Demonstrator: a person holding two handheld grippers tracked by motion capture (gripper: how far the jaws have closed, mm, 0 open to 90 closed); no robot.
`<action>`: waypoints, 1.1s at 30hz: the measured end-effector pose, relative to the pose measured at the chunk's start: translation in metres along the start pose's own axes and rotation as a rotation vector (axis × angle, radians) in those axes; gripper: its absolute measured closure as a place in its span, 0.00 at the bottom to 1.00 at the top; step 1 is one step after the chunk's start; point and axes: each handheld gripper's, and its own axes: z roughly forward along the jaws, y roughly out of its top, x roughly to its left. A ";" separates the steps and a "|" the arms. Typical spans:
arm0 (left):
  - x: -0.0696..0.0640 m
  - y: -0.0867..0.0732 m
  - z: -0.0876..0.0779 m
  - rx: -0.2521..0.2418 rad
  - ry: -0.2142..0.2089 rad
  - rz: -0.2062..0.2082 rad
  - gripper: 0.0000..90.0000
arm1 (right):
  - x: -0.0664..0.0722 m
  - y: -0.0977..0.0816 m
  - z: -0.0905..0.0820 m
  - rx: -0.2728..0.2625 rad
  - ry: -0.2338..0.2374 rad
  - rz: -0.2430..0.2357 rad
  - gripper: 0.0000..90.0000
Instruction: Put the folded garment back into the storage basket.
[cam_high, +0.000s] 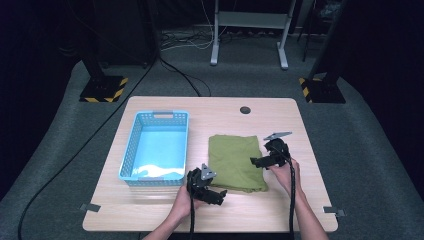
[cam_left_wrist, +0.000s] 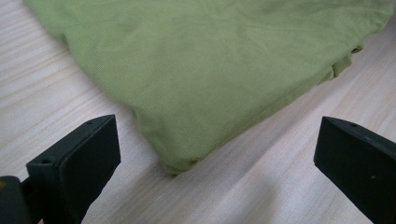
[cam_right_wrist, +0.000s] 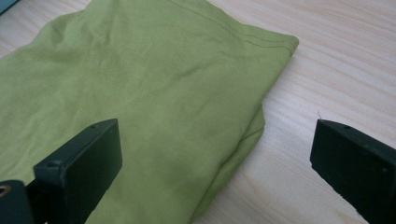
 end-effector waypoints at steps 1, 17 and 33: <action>0.000 0.000 0.000 0.002 0.001 0.003 0.00 | 0.000 0.001 0.002 0.003 0.002 0.005 0.02; 0.002 0.004 0.011 0.019 0.012 -0.008 0.00 | -0.007 0.011 0.019 0.035 0.003 0.018 0.02; 0.005 0.006 0.017 0.034 0.017 -0.009 0.00 | -0.012 0.018 0.038 0.076 -0.005 0.036 0.01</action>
